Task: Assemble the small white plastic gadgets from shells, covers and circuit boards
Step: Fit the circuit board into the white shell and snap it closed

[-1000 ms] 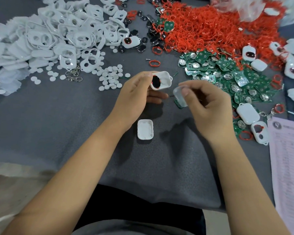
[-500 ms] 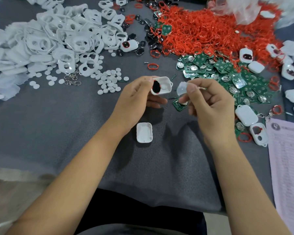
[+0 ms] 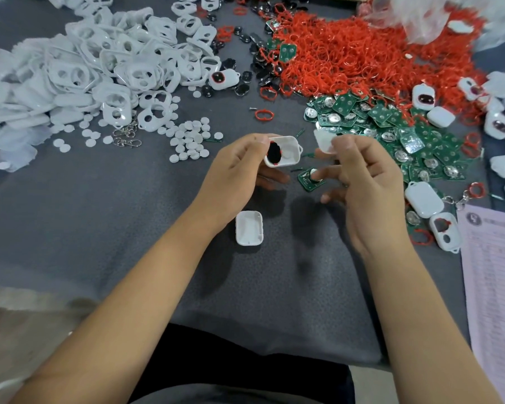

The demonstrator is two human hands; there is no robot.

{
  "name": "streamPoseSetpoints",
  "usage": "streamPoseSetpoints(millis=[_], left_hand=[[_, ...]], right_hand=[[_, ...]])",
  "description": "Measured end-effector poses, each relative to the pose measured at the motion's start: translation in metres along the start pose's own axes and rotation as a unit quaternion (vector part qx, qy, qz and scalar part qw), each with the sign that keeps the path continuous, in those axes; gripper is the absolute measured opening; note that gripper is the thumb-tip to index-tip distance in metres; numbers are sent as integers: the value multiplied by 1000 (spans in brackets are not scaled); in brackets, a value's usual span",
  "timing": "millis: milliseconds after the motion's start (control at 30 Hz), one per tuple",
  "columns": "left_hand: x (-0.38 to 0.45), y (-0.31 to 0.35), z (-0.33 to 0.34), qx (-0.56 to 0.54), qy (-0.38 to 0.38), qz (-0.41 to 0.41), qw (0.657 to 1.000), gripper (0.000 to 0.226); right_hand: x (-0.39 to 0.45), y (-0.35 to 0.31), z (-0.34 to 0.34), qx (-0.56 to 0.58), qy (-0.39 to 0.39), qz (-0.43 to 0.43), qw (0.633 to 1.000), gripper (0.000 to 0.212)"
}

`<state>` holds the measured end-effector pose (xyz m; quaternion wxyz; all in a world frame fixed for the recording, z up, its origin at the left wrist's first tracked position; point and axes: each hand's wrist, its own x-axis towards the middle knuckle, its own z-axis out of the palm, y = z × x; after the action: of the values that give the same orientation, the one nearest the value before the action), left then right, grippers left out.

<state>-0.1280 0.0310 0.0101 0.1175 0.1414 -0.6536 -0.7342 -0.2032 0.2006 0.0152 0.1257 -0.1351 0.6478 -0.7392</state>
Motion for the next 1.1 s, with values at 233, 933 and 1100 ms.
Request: streamPoseSetpoints(millis=[233, 933, 1100], left_hand=[[1, 1, 1, 18, -19, -17, 1000, 41], [0, -2, -5, 135, -64, 0, 989, 35], [1, -2, -10, 105, -83, -12, 991, 31]], right_hand=[[-1, 3, 3, -68, -4, -53, 996, 25], [-7, 5, 10, -236, -28, -104, 966, 8], [-6, 8, 9, -209, -25, -93, 973, 8]])
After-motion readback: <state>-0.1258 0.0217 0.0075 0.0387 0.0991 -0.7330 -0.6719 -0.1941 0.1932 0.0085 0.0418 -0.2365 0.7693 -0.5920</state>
